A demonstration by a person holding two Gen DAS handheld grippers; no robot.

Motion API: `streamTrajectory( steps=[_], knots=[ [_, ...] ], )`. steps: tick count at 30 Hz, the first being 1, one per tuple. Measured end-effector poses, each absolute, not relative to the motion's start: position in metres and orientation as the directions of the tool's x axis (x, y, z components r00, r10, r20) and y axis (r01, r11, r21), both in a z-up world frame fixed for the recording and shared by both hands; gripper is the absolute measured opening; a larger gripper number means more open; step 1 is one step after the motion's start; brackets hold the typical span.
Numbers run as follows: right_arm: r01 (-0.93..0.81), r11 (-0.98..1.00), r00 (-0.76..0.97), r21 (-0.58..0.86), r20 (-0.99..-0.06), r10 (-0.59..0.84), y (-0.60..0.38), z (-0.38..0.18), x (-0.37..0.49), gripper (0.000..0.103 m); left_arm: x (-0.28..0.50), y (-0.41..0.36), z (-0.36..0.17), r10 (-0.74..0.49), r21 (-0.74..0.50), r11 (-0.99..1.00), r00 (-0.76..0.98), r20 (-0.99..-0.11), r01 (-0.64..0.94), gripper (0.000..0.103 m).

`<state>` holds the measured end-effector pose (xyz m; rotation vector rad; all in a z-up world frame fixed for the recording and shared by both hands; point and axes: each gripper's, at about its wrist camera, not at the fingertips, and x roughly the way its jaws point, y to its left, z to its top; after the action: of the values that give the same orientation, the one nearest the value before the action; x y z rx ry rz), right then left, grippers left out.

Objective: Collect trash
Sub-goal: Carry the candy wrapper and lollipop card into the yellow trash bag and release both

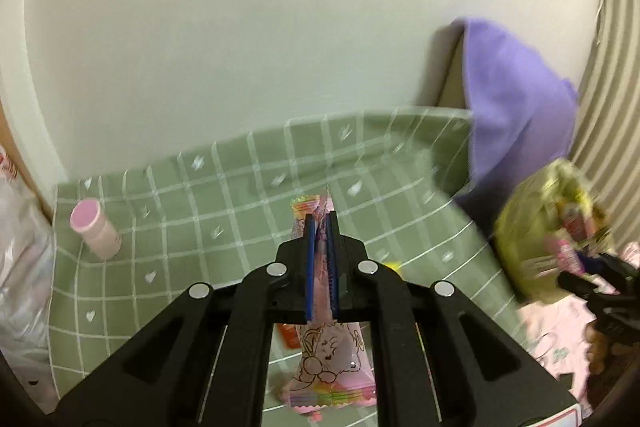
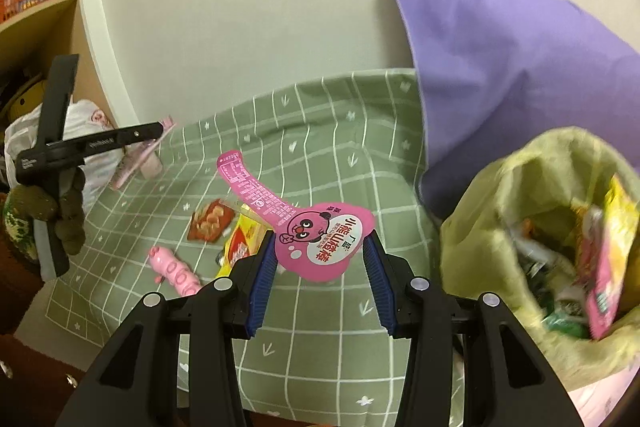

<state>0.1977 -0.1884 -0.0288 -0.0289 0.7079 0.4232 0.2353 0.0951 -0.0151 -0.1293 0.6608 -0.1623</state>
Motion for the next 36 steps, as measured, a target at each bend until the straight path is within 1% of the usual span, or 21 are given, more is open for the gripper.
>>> streamTrajectory(
  steps=[3,4,8,12,15,20,26,33,36],
  knots=[
    [-0.382,0.92,0.72,0.085,-0.597,0.354,-0.196,-0.008,0.196,0.041,0.232,0.089,0.011,-0.252,-0.223,0.963,0.805,-0.538,0.153,0.005],
    [-0.379,0.923,0.735,0.076,-0.581,0.349,-0.2,0.0,0.196,0.041,0.231,0.085,0.024,-0.289,-0.251,0.951,0.815,-0.502,0.182,0.005],
    [-0.352,0.935,0.788,0.038,-0.527,0.318,-0.217,0.027,0.191,0.041,0.23,0.065,0.056,-0.366,-0.293,0.921,0.833,-0.415,0.258,0.005],
    [-0.308,0.951,0.826,0.007,-0.493,0.272,-0.241,0.044,0.184,0.041,0.236,0.028,0.076,-0.449,-0.309,0.885,0.815,-0.366,0.349,0.005],
    [-0.256,0.966,0.85,-0.029,-0.482,0.211,-0.266,0.053,0.179,0.041,0.243,-0.014,0.085,-0.525,-0.304,0.846,0.78,-0.34,0.437,0.005],
    [-0.164,0.984,0.86,-0.066,-0.499,0.11,-0.306,0.053,0.176,0.041,0.25,-0.08,0.091,-0.637,-0.306,0.77,0.7,-0.323,0.56,0.005],
    [-0.088,0.994,0.855,-0.069,-0.518,0.039,-0.351,0.044,0.168,0.041,0.259,-0.159,0.087,-0.737,-0.314,0.675,0.591,-0.329,0.668,0.005],
    [-0.025,0.999,0.834,-0.021,-0.551,0.01,-0.396,0.03,0.173,0.042,0.284,-0.226,0.057,-0.801,-0.399,0.597,0.487,-0.349,0.696,0.005],
    [-0.026,1.0,0.821,-0.005,-0.57,0.018,-0.407,0.021,0.182,0.042,0.3,-0.246,0.036,-0.794,-0.403,0.604,0.475,-0.379,0.688,0.005]
  ],
)
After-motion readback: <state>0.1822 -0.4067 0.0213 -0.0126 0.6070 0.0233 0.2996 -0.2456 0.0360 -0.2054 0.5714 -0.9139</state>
